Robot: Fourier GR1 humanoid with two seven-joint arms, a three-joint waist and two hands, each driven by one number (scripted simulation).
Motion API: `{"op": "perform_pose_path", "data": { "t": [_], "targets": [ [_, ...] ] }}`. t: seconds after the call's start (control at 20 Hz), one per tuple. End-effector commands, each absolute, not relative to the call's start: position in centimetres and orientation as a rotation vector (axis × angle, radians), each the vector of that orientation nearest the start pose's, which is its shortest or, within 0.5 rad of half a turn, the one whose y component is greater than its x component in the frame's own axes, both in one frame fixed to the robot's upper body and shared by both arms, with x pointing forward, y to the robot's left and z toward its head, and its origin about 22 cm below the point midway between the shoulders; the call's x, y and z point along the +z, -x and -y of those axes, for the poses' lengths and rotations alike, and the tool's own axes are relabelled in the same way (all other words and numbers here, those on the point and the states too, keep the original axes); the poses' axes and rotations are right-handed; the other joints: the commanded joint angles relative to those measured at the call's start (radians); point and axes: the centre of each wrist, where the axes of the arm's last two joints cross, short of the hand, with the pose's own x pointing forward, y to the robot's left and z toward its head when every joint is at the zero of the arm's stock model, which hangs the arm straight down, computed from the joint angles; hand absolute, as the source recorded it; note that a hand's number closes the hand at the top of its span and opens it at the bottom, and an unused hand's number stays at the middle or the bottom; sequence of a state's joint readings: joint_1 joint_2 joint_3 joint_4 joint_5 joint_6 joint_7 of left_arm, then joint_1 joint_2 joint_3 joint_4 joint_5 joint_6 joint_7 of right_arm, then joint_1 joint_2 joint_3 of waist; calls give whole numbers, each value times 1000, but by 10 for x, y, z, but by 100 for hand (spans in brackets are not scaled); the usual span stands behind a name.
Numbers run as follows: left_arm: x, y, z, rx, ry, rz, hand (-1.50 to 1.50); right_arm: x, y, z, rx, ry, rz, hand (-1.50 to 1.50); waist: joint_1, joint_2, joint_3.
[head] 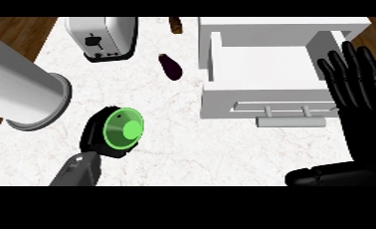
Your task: Pick up the cup, place it into the drawer and close the drawer
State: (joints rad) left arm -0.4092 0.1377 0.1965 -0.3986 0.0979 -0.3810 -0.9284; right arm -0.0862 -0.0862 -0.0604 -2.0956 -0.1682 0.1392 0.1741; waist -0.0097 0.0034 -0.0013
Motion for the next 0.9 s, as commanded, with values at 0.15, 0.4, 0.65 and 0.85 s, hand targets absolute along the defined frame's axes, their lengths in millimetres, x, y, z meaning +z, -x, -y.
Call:
{"op": "perform_pose_path", "data": {
  "t": [0.15, 0.4, 0.65, 0.85],
  "targets": [
    [-146, -257, -293, 263, 170, 1909, 150, 151, -222, 236, 144, -163, 2007, -150, 6, -2, 0],
    [-126, -271, -305, 302, 70, 1982, 150, 150, -214, 248, 132, -127, 1996, -150, 10, -5, 1],
    [-119, -279, -279, 305, 200, 2048, 150, 145, -218, 244, 143, -147, 1993, -150, 13, -5, 1],
    [-85, -296, -271, 170, 257, 2053, 150, 119, -213, 254, 128, -142, 1982, -150, 14, -7, 3]
  ]
}}
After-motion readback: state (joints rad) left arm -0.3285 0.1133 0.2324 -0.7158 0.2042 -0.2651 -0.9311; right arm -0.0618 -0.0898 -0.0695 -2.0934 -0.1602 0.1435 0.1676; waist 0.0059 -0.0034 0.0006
